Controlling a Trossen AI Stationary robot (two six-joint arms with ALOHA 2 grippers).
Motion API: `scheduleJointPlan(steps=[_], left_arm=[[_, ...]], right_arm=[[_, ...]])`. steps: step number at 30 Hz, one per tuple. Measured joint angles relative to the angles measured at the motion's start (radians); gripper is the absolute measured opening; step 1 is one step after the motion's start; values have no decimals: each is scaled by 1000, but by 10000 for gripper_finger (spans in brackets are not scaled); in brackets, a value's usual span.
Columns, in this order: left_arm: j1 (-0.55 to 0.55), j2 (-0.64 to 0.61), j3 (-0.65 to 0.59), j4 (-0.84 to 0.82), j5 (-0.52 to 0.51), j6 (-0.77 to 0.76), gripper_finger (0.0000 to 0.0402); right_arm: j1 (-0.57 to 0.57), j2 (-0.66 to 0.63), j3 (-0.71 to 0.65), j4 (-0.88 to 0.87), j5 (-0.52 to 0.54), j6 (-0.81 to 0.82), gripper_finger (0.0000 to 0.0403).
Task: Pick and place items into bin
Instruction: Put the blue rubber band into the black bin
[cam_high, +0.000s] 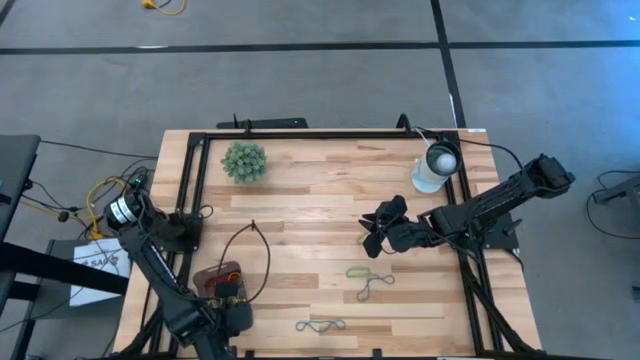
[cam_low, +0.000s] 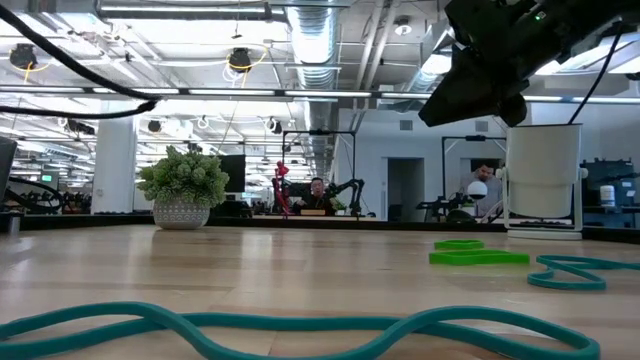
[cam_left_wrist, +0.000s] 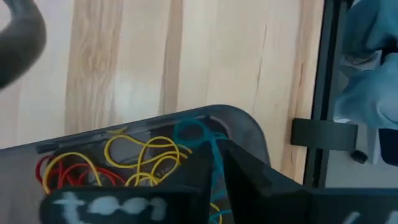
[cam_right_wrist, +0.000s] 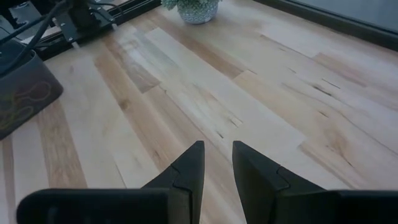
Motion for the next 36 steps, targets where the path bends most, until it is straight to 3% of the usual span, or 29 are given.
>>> scheduleJointPlan(steps=[10,15,20,25,30,36], left_arm=[[1,0,0,-2,-43,-15,115],[13,0,0,-4,-71,-22,128],[22,1,0,-11,-154,21,128],[32,1,0,-13,-195,54,128],[32,1,0,-13,-196,57,128],[32,1,0,-24,-199,83,128]], right_arm=[[2,0,0,0,-3,44,76],[19,78,-2,7,-101,129,76],[8,241,-1,102,-108,37,76],[-65,385,21,240,-150,-157,76],[-112,417,104,164,-243,-166,76],[-22,326,211,-89,-264,-158,76]])
